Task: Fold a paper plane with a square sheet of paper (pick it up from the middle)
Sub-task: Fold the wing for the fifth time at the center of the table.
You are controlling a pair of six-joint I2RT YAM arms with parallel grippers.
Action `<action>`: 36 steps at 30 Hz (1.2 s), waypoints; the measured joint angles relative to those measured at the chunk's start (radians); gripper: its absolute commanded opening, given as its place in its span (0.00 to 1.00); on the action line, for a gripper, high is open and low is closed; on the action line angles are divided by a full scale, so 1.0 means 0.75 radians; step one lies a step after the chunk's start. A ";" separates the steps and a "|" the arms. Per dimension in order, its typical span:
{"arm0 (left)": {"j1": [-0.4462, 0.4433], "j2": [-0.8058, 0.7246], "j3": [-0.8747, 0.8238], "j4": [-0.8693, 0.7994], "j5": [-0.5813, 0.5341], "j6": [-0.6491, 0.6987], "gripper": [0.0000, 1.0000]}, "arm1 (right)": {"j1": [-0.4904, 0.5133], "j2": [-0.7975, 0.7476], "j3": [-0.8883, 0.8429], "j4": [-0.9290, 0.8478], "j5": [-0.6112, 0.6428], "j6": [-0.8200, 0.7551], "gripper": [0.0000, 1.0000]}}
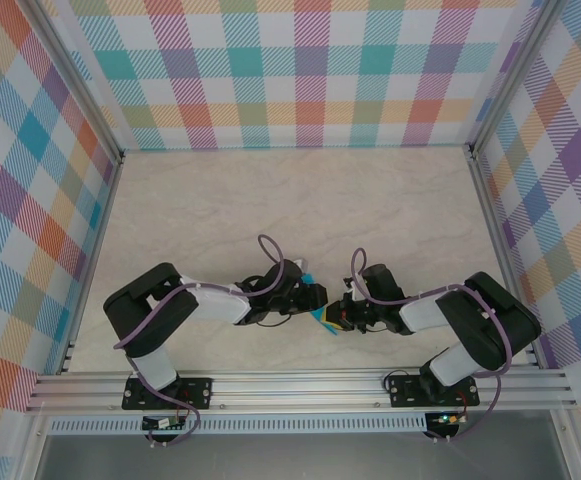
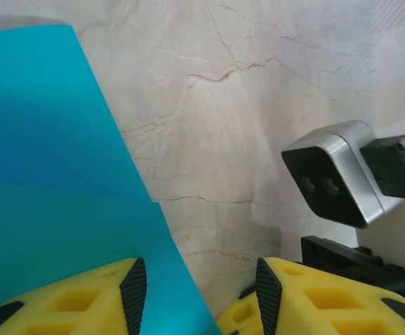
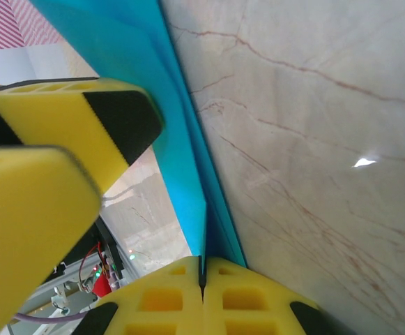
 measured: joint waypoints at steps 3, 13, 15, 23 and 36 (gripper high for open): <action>0.000 0.025 0.034 -0.024 -0.001 -0.001 0.44 | 0.003 -0.026 0.001 -0.027 0.019 -0.004 0.09; 0.000 0.032 0.044 -0.039 -0.001 -0.001 0.43 | 0.026 -0.246 0.025 -0.378 0.185 -0.103 0.18; 0.000 0.032 0.044 -0.039 -0.001 -0.001 0.43 | 0.026 -0.272 0.040 -0.455 0.204 -0.126 0.17; 0.000 0.033 0.050 -0.046 0.000 -0.001 0.43 | 0.020 -0.255 0.067 -0.541 0.200 -0.195 0.13; 0.000 0.036 0.060 -0.063 0.004 -0.001 0.43 | 0.020 -0.527 0.090 -0.801 0.291 -0.280 0.13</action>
